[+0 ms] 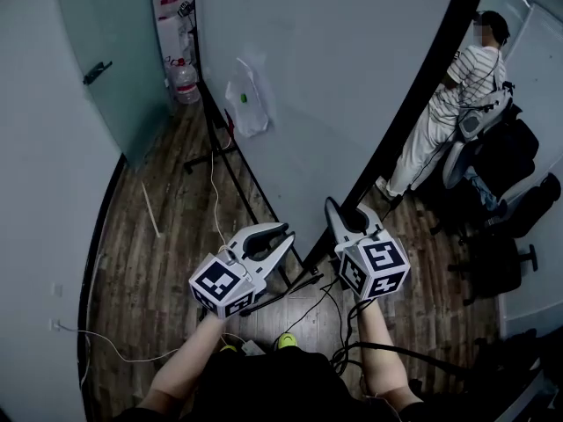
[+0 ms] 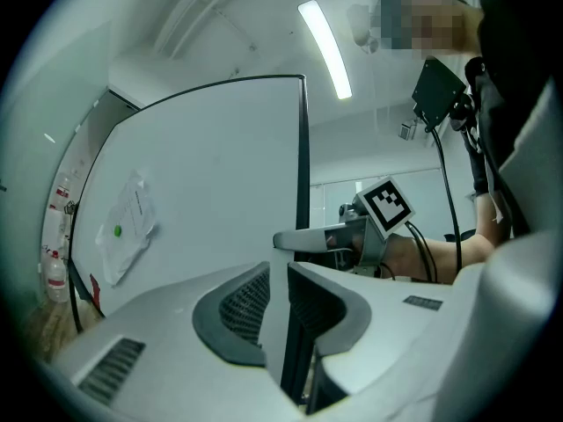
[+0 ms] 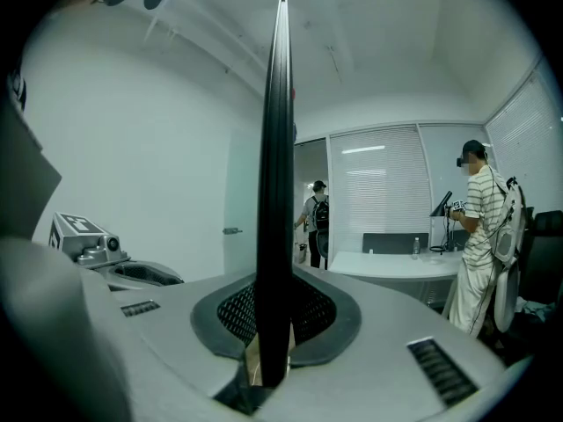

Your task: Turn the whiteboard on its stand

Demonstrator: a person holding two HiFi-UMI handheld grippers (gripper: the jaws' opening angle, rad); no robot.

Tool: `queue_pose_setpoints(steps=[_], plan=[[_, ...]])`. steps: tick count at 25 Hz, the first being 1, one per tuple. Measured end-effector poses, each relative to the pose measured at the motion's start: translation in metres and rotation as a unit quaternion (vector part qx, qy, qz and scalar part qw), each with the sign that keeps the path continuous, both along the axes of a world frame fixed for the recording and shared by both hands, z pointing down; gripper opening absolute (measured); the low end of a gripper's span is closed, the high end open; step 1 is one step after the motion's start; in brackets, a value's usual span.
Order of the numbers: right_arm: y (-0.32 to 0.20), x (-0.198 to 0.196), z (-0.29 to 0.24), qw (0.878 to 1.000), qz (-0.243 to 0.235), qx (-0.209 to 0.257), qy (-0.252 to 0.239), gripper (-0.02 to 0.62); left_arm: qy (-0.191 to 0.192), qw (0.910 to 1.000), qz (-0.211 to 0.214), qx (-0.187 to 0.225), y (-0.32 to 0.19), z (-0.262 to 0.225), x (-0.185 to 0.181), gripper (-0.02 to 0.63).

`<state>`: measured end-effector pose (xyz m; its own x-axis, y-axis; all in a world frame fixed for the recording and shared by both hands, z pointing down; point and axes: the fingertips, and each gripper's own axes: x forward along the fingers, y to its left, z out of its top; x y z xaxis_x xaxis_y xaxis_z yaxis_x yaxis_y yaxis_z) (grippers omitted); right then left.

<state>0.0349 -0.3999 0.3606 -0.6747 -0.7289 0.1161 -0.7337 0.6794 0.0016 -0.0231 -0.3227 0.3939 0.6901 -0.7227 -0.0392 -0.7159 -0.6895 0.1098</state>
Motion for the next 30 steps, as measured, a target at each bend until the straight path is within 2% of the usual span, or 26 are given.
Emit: queue_pose_setpoints(steps=[18, 30], plan=[[-0.069, -0.004, 0.002, 1.000, 0.007, -0.015, 0.004, 0.046, 0.001, 0.9997, -0.024, -0.006, -0.012, 0.006, -0.027, 0.054], [-0.069, -0.007, 0.004, 1.000, -0.012, -0.013, 0.010, 0.046, -0.004, 0.9997, -0.026, -0.003, -0.008, 0.003, -0.021, 0.054]])
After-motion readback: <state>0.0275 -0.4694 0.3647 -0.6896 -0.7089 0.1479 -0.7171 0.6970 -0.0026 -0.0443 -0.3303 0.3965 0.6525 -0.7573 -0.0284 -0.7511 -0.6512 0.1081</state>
